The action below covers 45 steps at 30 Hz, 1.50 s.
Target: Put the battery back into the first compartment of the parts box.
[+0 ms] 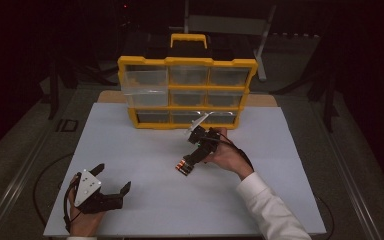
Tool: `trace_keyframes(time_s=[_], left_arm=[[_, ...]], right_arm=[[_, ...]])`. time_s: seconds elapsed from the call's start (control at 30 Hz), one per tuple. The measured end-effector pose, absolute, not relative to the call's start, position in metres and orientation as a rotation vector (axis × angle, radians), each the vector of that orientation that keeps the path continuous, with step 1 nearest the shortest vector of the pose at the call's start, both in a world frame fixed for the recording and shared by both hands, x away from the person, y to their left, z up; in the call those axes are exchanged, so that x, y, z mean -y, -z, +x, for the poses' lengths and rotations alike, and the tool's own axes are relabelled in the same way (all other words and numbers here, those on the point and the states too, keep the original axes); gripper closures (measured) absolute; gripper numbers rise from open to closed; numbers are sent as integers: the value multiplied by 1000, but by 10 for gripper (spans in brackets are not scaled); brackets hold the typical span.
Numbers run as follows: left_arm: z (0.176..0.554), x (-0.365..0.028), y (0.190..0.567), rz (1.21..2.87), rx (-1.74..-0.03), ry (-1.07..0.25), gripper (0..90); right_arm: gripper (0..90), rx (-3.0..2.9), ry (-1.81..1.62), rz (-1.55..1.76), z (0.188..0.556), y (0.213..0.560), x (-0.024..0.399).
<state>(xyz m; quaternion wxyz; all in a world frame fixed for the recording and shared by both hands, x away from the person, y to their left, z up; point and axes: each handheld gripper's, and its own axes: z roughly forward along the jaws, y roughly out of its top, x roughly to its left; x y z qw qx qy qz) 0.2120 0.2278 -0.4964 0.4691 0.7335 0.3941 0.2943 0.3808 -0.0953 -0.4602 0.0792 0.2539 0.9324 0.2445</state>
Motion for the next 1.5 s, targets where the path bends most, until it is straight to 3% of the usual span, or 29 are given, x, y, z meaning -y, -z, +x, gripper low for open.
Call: trace_keyframes(time_s=[0.27, 0.43, 0.53, 0.7, 0.73, 0.9, 0.93, 1.17, 1.5], left_arm=[[212, -228, 496, 1799, -969, -722, 0], [212, -228, 496, 1802, -969, -723, 0], [212, -228, 496, 1802, -970, -724, 0], [212, -229, 497, 1800, -971, -723, 0], [212, -229, 497, 1800, -970, -724, 0], [212, -229, 497, 1798, -974, -725, 0], [212, -230, 497, 1799, -974, -724, 0], [212, -229, 497, 1799, -973, -724, 0], [212, -230, 497, 1798, -979, -724, 0]], right_arm=[[169, -2848, -646, 751, 384, 473, 87], [260, -2879, -602, 709, 383, 480, 82], [381, -2911, -573, 688, 382, 486, 79], [478, -2933, -532, 682, 383, 493, 76], [543, -2953, -524, 685, 384, 496, 76], [651, -2966, -500, 667, 384, 502, 73], [708, -2970, -495, 661, 385, 505, 72], [770, -2964, -419, 679, 385, 513, 68], [771, -2956, -450, 655, 388, 511, 72]])
